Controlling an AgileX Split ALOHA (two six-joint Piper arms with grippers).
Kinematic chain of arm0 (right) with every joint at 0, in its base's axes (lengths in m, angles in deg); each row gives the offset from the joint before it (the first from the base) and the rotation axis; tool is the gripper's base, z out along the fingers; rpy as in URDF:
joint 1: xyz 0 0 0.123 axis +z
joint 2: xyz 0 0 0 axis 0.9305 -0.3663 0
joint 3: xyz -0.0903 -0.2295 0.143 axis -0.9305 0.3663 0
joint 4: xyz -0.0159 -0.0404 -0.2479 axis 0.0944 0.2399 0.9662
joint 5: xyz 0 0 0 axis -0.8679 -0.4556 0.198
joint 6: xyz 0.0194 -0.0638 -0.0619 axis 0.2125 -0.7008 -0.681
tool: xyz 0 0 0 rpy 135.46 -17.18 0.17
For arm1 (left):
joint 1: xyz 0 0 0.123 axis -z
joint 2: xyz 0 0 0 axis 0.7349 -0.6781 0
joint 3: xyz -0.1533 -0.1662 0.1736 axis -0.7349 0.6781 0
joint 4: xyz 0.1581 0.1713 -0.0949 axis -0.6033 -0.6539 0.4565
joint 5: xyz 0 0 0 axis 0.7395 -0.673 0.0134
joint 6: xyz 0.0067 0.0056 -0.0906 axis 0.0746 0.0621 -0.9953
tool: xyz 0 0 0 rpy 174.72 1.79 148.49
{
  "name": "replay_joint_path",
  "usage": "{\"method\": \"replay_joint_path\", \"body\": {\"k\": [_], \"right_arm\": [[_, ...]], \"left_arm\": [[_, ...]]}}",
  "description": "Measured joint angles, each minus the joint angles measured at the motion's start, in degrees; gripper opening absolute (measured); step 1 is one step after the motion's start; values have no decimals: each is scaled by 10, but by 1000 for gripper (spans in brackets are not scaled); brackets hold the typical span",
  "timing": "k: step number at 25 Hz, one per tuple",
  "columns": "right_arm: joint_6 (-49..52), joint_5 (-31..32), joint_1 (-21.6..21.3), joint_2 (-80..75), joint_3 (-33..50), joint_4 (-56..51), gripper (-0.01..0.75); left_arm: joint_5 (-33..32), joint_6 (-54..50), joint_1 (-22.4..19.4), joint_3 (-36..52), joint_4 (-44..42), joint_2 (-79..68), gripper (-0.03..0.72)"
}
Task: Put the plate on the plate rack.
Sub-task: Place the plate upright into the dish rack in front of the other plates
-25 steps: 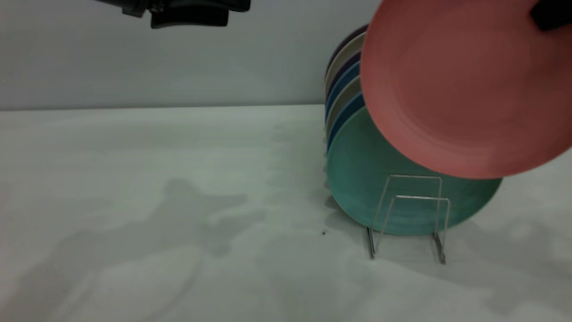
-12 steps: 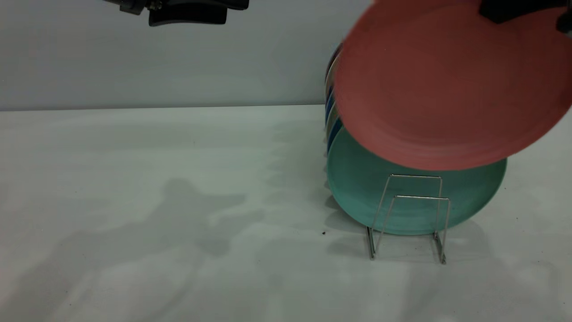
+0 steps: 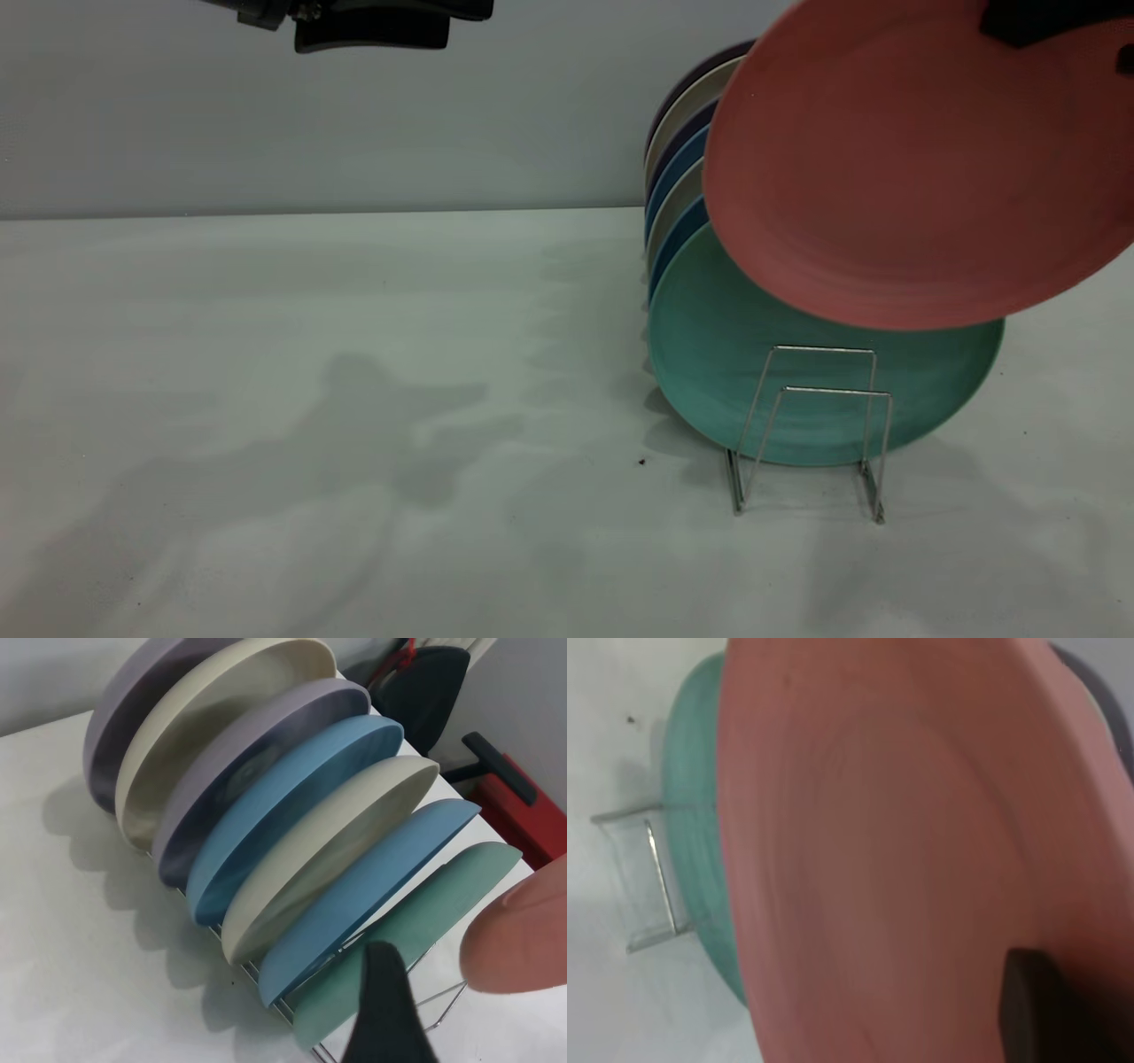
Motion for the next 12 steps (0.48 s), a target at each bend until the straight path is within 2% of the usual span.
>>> {"method": "replay_joint_path", "body": {"k": [12], "right_arm": [[2, -11, 11, -34, 0, 1, 87]], "left_arm": [[1, 0, 0, 0, 8, 0, 538]]}}
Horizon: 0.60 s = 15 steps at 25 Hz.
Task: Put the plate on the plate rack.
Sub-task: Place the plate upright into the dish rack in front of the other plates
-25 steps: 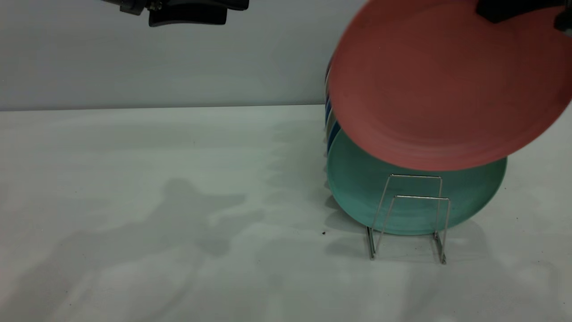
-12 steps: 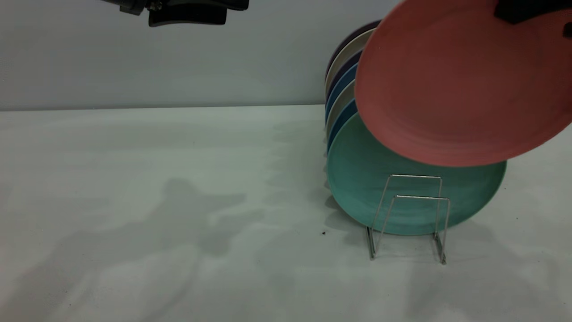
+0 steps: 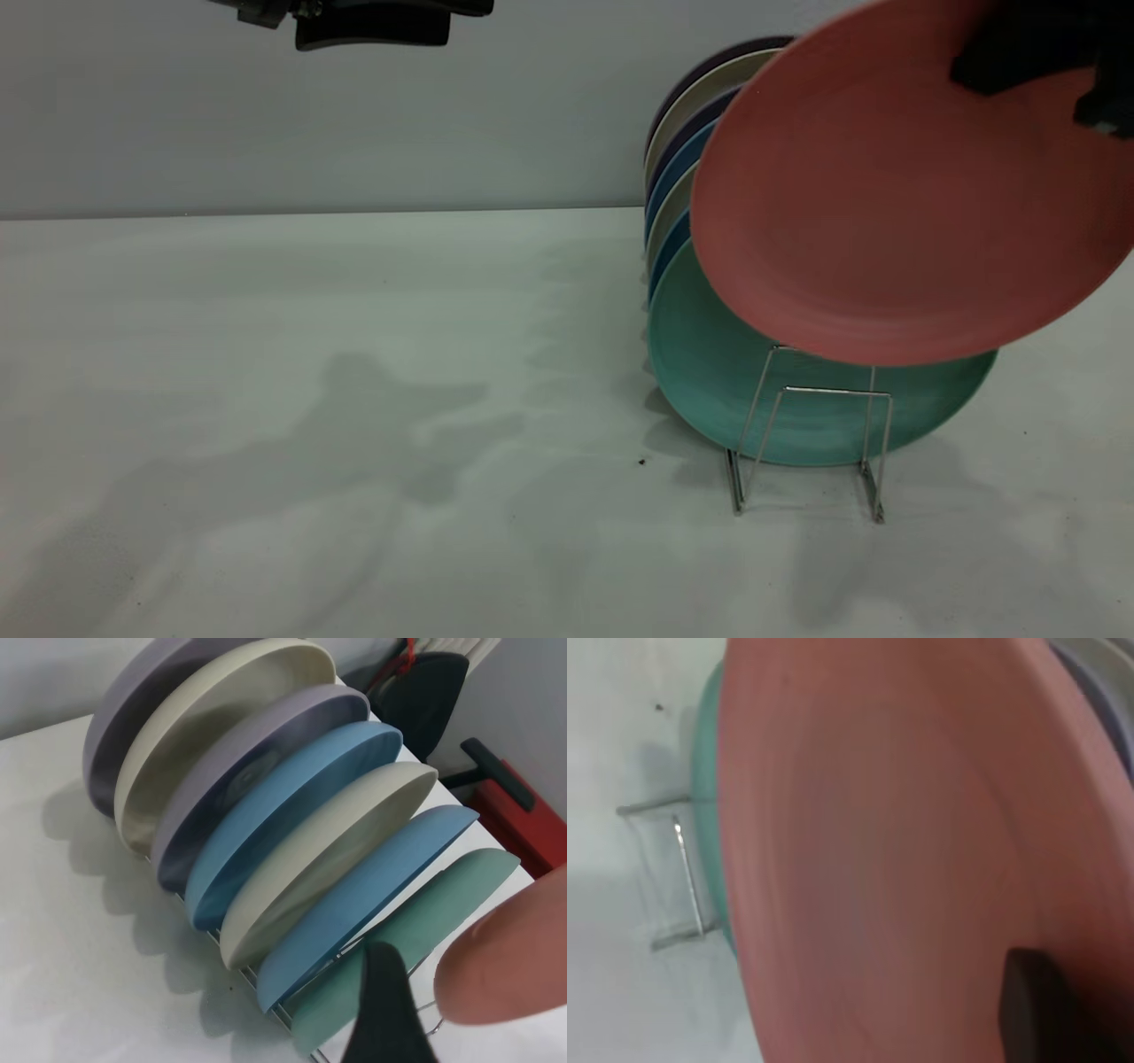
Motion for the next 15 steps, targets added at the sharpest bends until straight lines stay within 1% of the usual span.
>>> {"method": "replay_joint_path", "body": {"k": [4, 15], "right_arm": [[0, -12, 11, -7, 0, 0, 87], [0, -22, 12, -38, 0, 0, 87]], "left_arm": [[0, 0, 0, 0, 0, 0, 538], [0, 0, 0, 0, 0, 0, 538]]}}
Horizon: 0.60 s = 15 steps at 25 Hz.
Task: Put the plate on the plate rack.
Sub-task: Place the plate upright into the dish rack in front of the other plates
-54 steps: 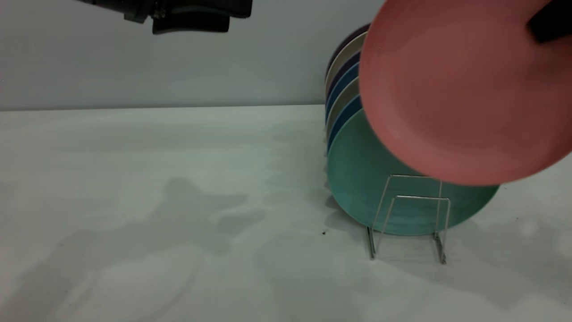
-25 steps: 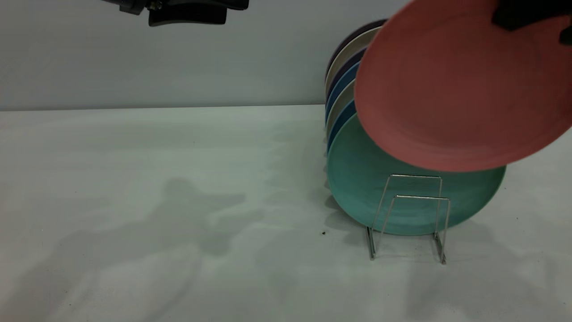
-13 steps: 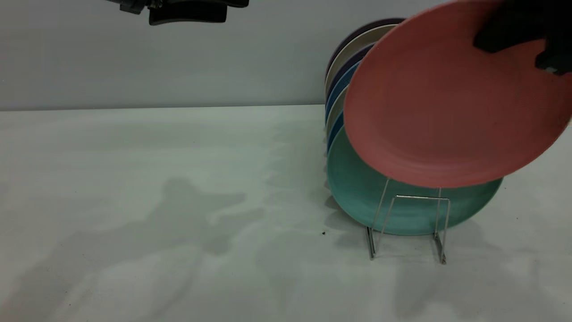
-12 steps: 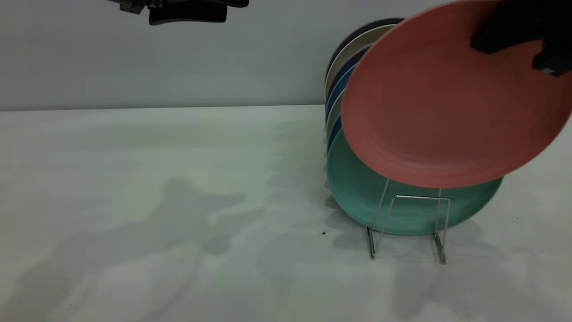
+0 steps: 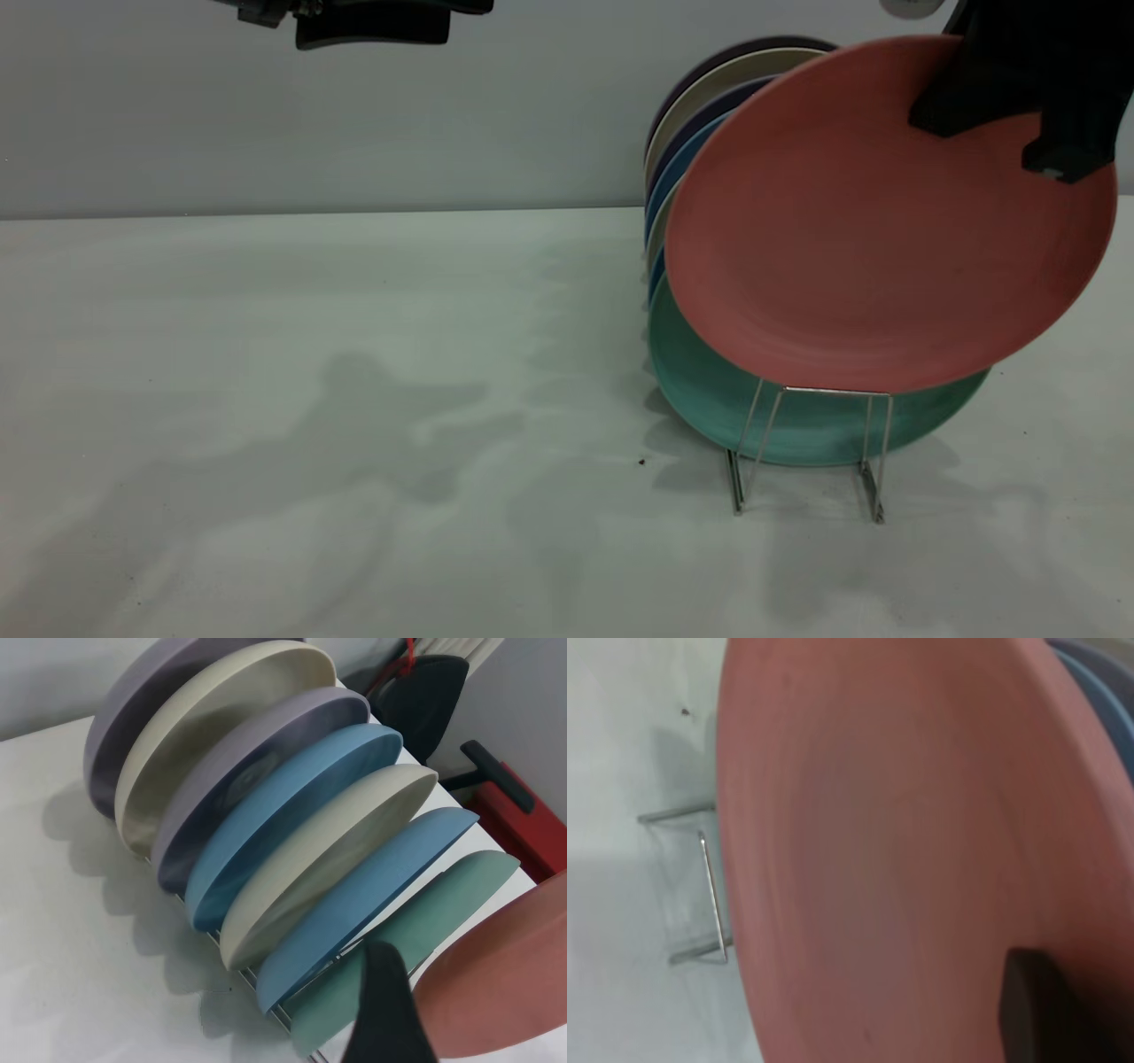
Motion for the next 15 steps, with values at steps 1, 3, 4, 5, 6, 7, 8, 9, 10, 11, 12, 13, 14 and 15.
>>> {"method": "replay_joint_path", "body": {"k": [1, 3, 4, 5, 6, 7, 8, 9, 10, 11, 12, 13, 14, 15], "right_arm": [[0, -1, 0, -4, 0, 0, 87], [0, -2, 0, -11, 0, 0, 87], [0, -3, 0, -14, 0, 0, 87], [0, -3, 0, -17, 0, 0, 87], [0, -4, 0, -21, 0, 0, 87], [0, -6, 0, -24, 0, 0, 87], [0, -7, 0, -26, 0, 0, 87], [0, -8, 0, -28, 0, 0, 87], [0, -11, 0, -29, 0, 0, 87], [0, -14, 0, -31, 0, 0, 87], [0, -18, 0, -33, 0, 0, 87], [0, -19, 0, -35, 0, 0, 87], [0, -19, 0, -39, 0, -1, 87], [0, -21, 0, -42, 0, -1, 87]], "left_arm": [[0, 0, 0, 0, 0, 0, 538], [0, 0, 0, 0, 0, 0, 538], [0, 0, 0, 0, 0, 0, 538], [0, 0, 0, 0, 0, 0, 538], [0, 0, 0, 0, 0, 0, 538], [0, 0, 0, 0, 0, 0, 538], [1, 0, 0, 0, 0, 0, 538], [2, 0, 0, 0, 0, 0, 538], [3, 0, 0, 0, 0, 0, 538], [3, 0, 0, 0, 0, 0, 538], [6, 0, 0, 0, 0, 0, 538], [8, 0, 0, 0, 0, 0, 538], [9, 0, 0, 0, 0, 0, 538], [10, 0, 0, 0, 0, 0, 538]]}}
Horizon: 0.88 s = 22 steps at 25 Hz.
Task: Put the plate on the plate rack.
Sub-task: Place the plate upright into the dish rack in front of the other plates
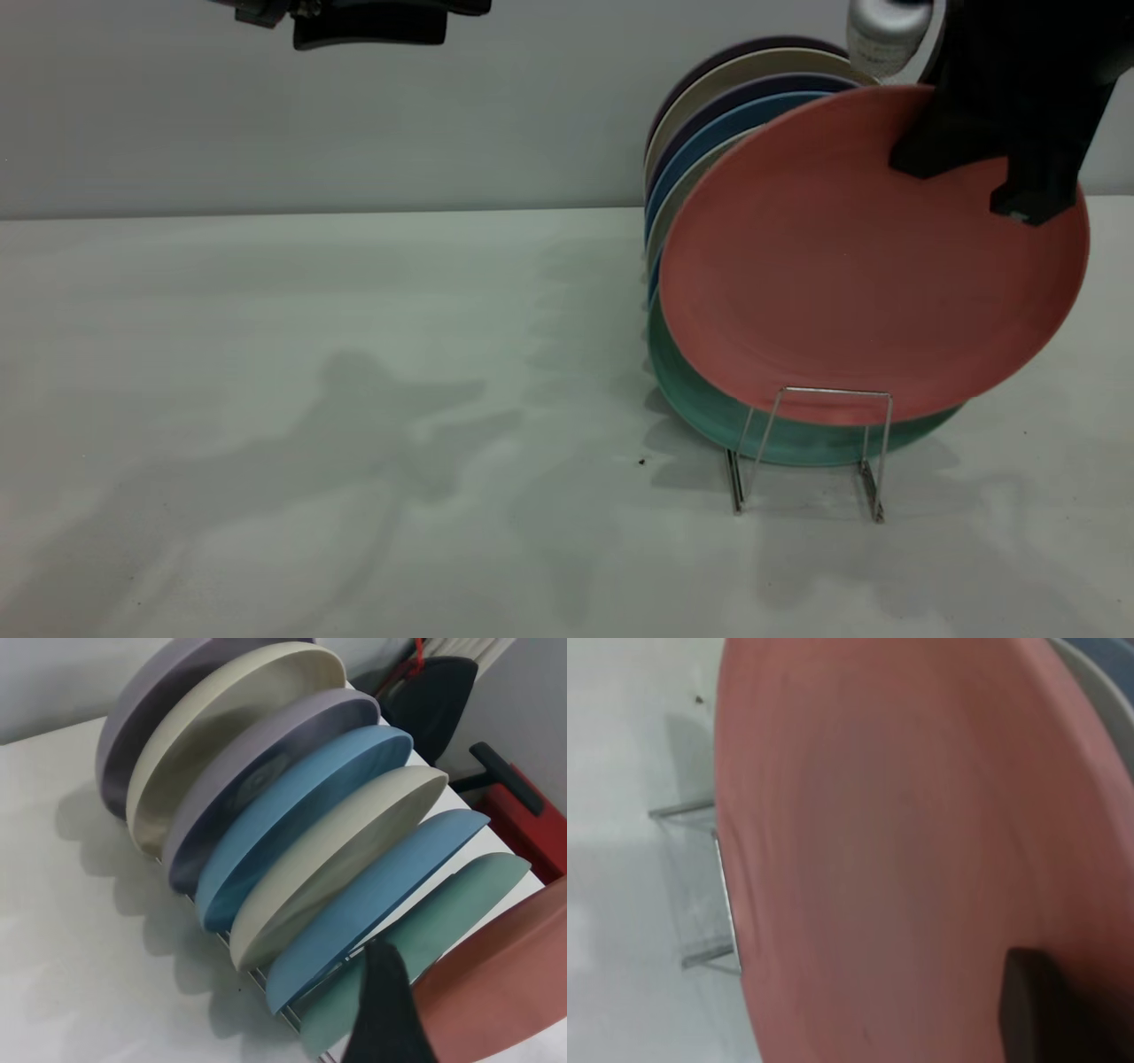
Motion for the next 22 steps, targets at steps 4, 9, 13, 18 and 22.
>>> {"method": "replay_joint_path", "body": {"k": [4, 9, 13, 18, 22], "right_arm": [[0, -2, 0, -16, 0, 0, 87], [0, -11, 3, -25, 0, 0, 87], [0, -25, 19, -26, 0, 0, 87], [0, -27, 23, -38, 0, -2, 87], [0, -25, 23, -39, 0, -2, 89]], "left_arm": [[3, 0, 0, 0, 0, 0, 526], [3, 1, 0, 0, 0, 0, 512], [4, 1, 0, 0, 0, 0, 510], [4, 1, 0, 0, 1, 0, 510], [4, 1, 0, 0, 1, 0, 510]]}}
